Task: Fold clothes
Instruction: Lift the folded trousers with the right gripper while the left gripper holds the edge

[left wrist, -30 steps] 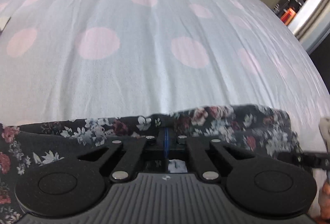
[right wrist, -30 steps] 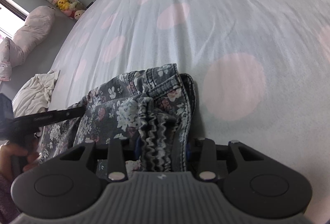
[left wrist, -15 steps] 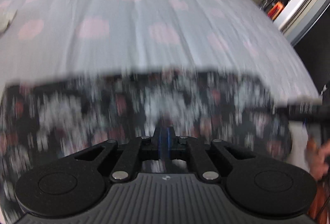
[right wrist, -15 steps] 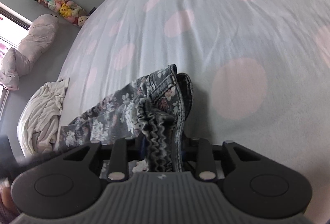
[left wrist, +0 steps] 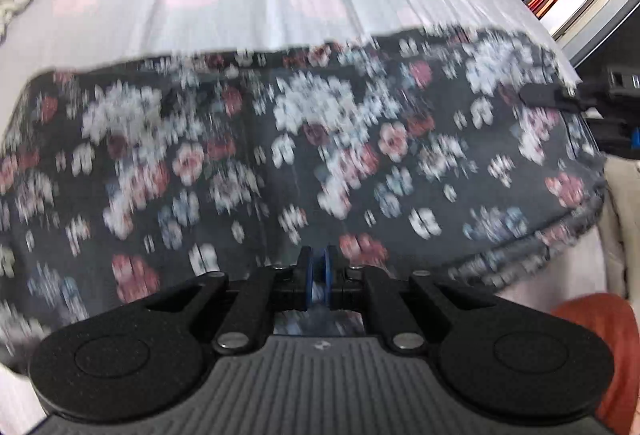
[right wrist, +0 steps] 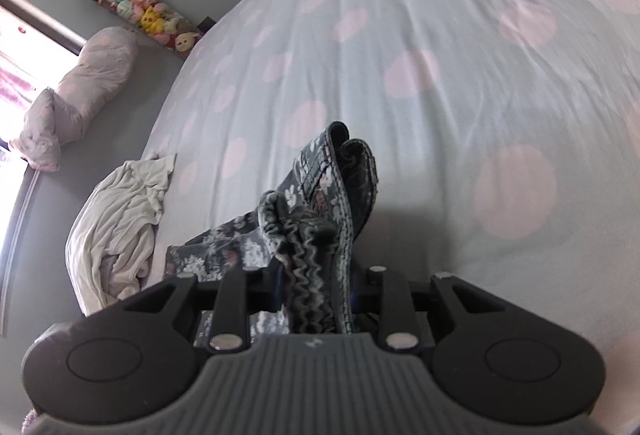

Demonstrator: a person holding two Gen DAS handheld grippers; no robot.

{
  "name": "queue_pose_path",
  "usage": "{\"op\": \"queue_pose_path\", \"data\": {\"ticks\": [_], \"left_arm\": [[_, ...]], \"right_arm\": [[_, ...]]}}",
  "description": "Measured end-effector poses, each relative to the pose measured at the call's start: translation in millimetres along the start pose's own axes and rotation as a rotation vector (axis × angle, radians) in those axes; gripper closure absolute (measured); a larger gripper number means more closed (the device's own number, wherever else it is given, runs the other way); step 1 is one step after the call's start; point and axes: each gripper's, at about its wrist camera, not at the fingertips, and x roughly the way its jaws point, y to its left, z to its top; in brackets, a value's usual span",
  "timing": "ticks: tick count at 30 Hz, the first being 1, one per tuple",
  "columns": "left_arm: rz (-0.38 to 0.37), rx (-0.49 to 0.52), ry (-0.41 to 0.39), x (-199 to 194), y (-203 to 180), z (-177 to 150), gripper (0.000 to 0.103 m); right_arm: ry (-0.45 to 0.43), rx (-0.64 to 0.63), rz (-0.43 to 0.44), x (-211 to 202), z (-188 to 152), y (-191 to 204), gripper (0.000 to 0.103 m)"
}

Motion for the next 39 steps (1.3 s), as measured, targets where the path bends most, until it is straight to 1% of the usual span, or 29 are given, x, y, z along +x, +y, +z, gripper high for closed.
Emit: {"op": "queue_pose_path", "data": {"ticks": [1,3,6,8,10,13,17,20,23,26,30,35,39], "left_arm": [[0.010,-0.006,0.019,5.4,0.9,-5.7,0.100],[0.013,-0.025,0.018,13.8,4.3,-15.9,0.100],[-0.005,-0.032,0.013,8.7,7.1,-16.7,0.100],[-0.027,-0.054,0.007,-0.7,11.1,-16.9,0.100],[-0.028,-0.068,-0.023,-14.6,17.4,-17.7,0.100],[0.002,-0.090,-0.077,-38.9,34.2,-15.5,0.100],[0.061,-0.118,-0.134,-66.4,63.9,-5.5,0.100],[0.069,-0.152,-0.165,-84.6,82.6,-0.5,0.100],[0.072,-0.170,-0.182,-101.9,98.5,4.2,0.100],[0.091,-0.170,-0.198,-118.0,112.6,6.9,0.100],[0.090,-0.198,-0.215,-130.6,135.3,6.4,0.099],[0.112,-0.231,-0.207,-137.4,167.1,0.2,0.097],[0.119,-0.263,-0.192,-139.0,190.6,-6.0,0.097]], "right_arm": [[-0.002,-0.004,0.003,-2.2,0.3,4.6,0.073],[-0.001,0.004,0.013,-2.8,-1.1,11.9,0.073],[-0.006,0.015,0.029,-5.4,-2.6,24.1,0.073],[-0.010,0.023,0.042,-7.5,-2.7,32.7,0.073],[-0.008,0.038,0.064,-9.0,-2.4,41.0,0.074],[0.002,0.069,0.116,-9.7,-2.8,55.0,0.074],[0.023,0.082,0.170,-2.1,-3.6,83.7,0.074],[0.039,0.082,0.200,6.1,-1.9,106.6,0.074],[0.051,0.051,0.186,22.6,-0.6,134.2,0.074],[0.074,-0.018,0.143,46.7,-14.0,161.8,0.074],[0.106,-0.110,0.085,78.7,-31.9,198.7,0.074],[0.145,-0.222,0.013,119.0,-54.2,244.3,0.075],[0.180,-0.207,-0.017,160.0,-69.5,254.5,0.075]]}}
